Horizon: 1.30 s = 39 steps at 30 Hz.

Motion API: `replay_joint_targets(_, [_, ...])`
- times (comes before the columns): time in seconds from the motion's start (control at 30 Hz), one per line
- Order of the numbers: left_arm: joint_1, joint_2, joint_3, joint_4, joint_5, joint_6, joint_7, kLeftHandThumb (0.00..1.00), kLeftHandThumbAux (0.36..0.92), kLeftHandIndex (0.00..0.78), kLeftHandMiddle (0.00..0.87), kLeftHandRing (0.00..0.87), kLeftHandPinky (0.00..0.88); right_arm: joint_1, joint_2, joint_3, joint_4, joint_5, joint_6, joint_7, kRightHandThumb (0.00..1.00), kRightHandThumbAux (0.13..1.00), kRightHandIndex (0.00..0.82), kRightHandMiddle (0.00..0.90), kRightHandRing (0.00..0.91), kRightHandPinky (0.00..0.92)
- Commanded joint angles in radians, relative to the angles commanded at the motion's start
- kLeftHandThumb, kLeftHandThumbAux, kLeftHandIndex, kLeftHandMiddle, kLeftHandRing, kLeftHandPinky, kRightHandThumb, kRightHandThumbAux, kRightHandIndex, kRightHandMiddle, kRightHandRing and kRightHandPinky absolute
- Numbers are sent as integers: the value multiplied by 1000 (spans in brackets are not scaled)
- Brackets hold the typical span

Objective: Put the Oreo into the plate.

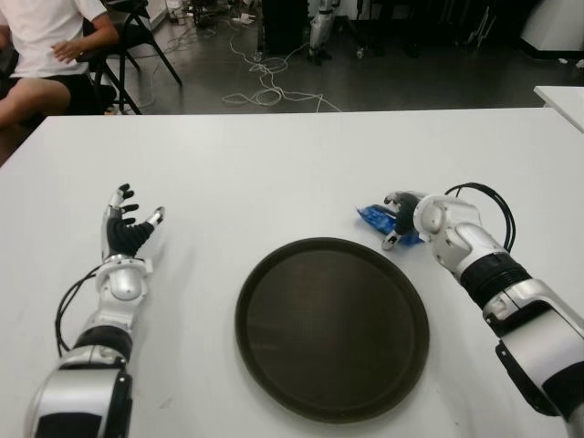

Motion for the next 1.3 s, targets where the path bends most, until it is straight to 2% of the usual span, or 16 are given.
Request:
replay_joint_targets(0.03, [0,0,1,1,-1,-1,-3,233,701,101,167,201,257,3,6,-15,2,8,-2,-34,0,858,71,83,71,53])
replay_joint_targets(0.1, [0,1,2,2,-2,-2,-5,235,704,100,162,198,249,5,14,-32,6,17,-4,-69,0,871,122,123,129,150])
replay_joint_targets(0.2, [0,1,2,3,-3,-2,-6,235,705,100,160,197,245,4,24,-49,19,26,-7,-100,0,877,146,142,156,195])
replay_joint_targets(0.27, [0,0,2,3,-2,-3,-4,240,709,100,163,197,237,7,37,-78,25,46,-4,-141,0,891,204,182,191,229])
replay_joint_targets(0.43, [1,0,1,1,0,-5,1,249,710,101,169,201,233,6,53,-108,45,69,-10,-190,0,900,239,201,203,241])
replay_joint_targets(0.5, [2,0,1,0,1,-6,2,253,708,103,177,210,248,6,57,-117,50,77,-15,-207,1,902,263,228,233,264])
replay_joint_targets(0.7, [2,2,-1,0,3,-8,1,238,704,102,170,206,238,12,64,-132,49,96,-25,-235,81,896,359,420,379,412])
replay_joint_targets(0.77, [2,2,-2,0,5,-9,3,235,717,104,169,204,231,13,65,-134,48,98,-26,-238,116,894,401,509,469,494])
replay_joint_targets(0.8, [2,2,-3,0,6,-11,4,234,719,105,169,203,230,13,66,-135,48,100,-27,-240,122,893,407,521,482,505])
replay_joint_targets(0.9, [3,2,-5,-2,9,-12,9,233,721,105,162,197,222,17,69,-146,45,114,-34,-249,192,881,488,635,621,608])
replay_joint_targets(1.07, [3,2,-6,-3,10,-10,10,222,699,98,158,189,229,20,70,-153,44,128,-40,-258,267,861,566,720,712,685])
replay_joint_targets(1.3, [4,-1,-3,-6,5,-6,9,227,685,100,174,211,266,22,74,-165,45,142,-49,-267,321,849,608,757,747,725])
